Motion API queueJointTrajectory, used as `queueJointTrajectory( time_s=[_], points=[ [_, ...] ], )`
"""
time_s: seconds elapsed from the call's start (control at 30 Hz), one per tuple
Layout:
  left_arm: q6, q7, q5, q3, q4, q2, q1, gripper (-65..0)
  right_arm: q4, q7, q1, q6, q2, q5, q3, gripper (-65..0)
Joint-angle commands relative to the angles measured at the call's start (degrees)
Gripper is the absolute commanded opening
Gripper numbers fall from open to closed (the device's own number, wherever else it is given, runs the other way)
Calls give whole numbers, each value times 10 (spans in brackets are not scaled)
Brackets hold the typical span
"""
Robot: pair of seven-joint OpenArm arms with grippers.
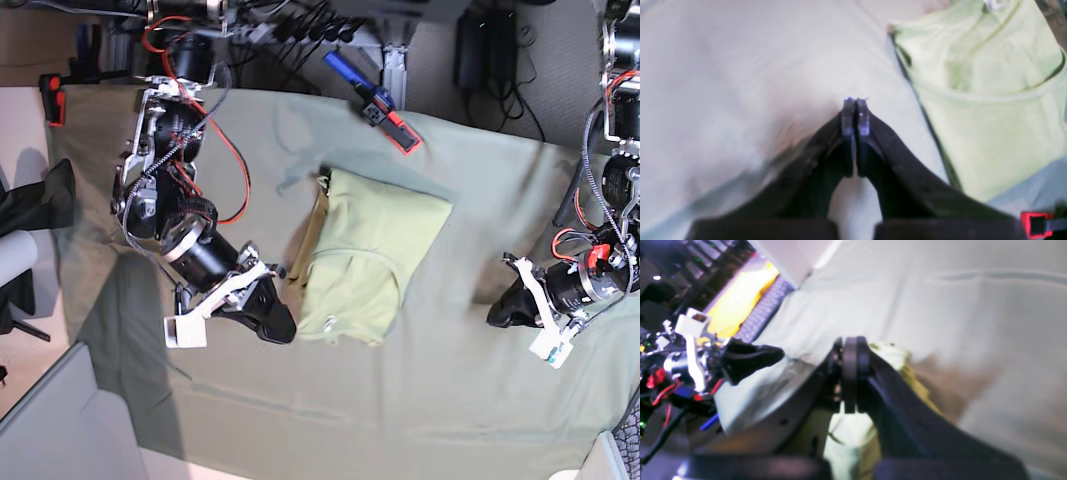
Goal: Fold the T-shirt properly
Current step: 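Release the left gripper and press the bundle flat with the right gripper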
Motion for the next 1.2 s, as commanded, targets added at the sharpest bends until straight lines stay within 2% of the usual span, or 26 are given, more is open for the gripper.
queueJointTrajectory(
  time_s=[0.0, 0.17, 0.27, 0.37, 0.47, 0.57, 0.67, 0.83, 1.0, 1.17],
  points=[
    [-6, -9, -12, -11, 11, -9, -5, -650, -5, 15, 17, 21, -6, -6, -11, -650],
    [-6, -2, -15, -40, 10, -10, 16, -650, -92, 46, 31, 21, -18, -108, -84, -650],
    [-5, -2, -18, -40, 10, -9, 24, -650, -166, 107, 31, 21, -13, -180, -120, -650],
    [-5, 3, -18, -41, 10, -10, 25, -650, -240, 162, 31, 20, 2, -218, -145, -650],
    [-6, 24, -41, -44, 10, -10, 25, -650, -282, 169, 31, 20, 12, -220, -147, -650],
    [-7, 43, -71, -56, 10, -10, 25, -650, -275, 168, 27, 21, 21, -208, -147, -650],
    [-24, 53, -99, -85, 11, -10, 28, -650, -238, 162, 24, 21, 22, -195, -146, -650],
    [-24, 88, -151, -148, 11, -10, 33, -650, -152, 131, 23, 21, 22, -161, -146, -650],
    [-24, 122, -216, -168, 11, -16, 42, -650, -100, 129, 23, 20, 22, -172, -146, -650],
    [-24, 126, -241, -169, 11, -29, 72, -650, -107, 143, 23, 19, 22, -241, -146, -650]
  ],
)
